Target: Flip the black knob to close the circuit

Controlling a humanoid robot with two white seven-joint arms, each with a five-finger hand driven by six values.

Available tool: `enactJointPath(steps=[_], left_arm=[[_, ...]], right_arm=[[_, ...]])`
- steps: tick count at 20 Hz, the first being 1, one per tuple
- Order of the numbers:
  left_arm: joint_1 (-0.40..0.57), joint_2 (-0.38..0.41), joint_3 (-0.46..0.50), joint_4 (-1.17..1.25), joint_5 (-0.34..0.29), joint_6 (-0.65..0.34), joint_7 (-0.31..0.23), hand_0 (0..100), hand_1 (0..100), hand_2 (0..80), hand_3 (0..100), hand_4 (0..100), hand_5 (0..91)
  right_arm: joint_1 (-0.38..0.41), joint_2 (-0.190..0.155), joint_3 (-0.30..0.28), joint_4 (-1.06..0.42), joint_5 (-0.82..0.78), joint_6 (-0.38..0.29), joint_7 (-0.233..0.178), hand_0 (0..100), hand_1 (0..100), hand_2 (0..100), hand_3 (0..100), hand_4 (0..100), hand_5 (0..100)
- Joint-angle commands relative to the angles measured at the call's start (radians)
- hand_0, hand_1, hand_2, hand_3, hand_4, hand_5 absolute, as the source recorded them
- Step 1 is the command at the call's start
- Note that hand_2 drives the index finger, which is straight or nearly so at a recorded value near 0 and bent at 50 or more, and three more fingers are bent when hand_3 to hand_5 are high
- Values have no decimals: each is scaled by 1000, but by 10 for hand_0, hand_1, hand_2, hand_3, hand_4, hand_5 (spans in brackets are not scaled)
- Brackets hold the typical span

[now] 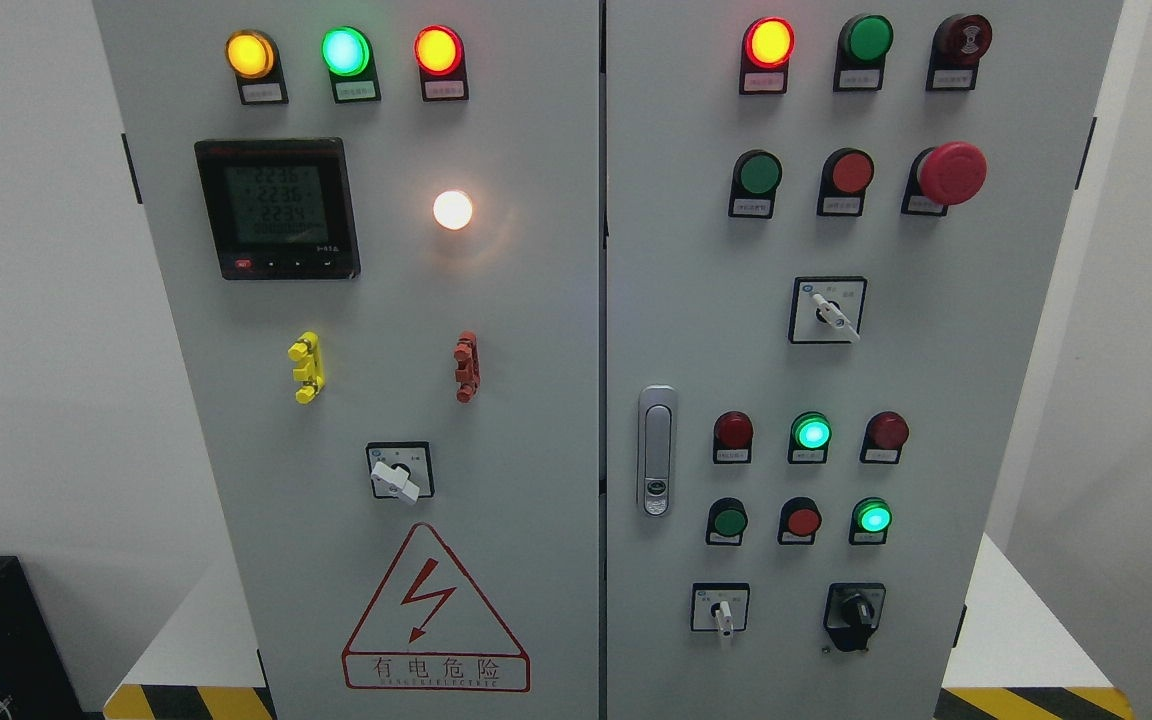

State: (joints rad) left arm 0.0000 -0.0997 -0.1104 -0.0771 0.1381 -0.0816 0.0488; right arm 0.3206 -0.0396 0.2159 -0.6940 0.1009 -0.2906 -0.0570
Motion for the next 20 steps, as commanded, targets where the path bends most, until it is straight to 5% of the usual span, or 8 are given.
enactJointPath(steps=[1, 7, 12, 17, 20], left_arm=[[21, 0, 0, 0, 0, 0, 0, 120, 556, 0, 0, 0, 0], [21, 0, 0, 0, 0, 0, 0, 120, 556, 0, 0, 0, 0], [21, 0, 0, -1, 0, 0, 0, 120, 556, 0, 0, 0, 0], [21, 0, 0, 0, 0, 0, 0, 120, 556, 0, 0, 0, 0], [21, 0, 0, 0, 0, 0, 0, 120, 556, 0, 0, 0, 0]], right_arm=[[20, -51, 17, -360, 141, 4, -9, 0, 217, 270, 424, 336, 107], [12, -51, -49, -505, 267, 4, -9, 0, 216, 412, 642, 494, 266], [8, -51, -86, -657, 364, 74, -9, 0, 172, 576, 789, 589, 432], [5, -52, -144, -783, 529, 126, -10, 0, 14, 746, 927, 708, 632], [-5, -51, -162, -852, 612, 168, -3, 0, 0, 806, 983, 769, 726]])
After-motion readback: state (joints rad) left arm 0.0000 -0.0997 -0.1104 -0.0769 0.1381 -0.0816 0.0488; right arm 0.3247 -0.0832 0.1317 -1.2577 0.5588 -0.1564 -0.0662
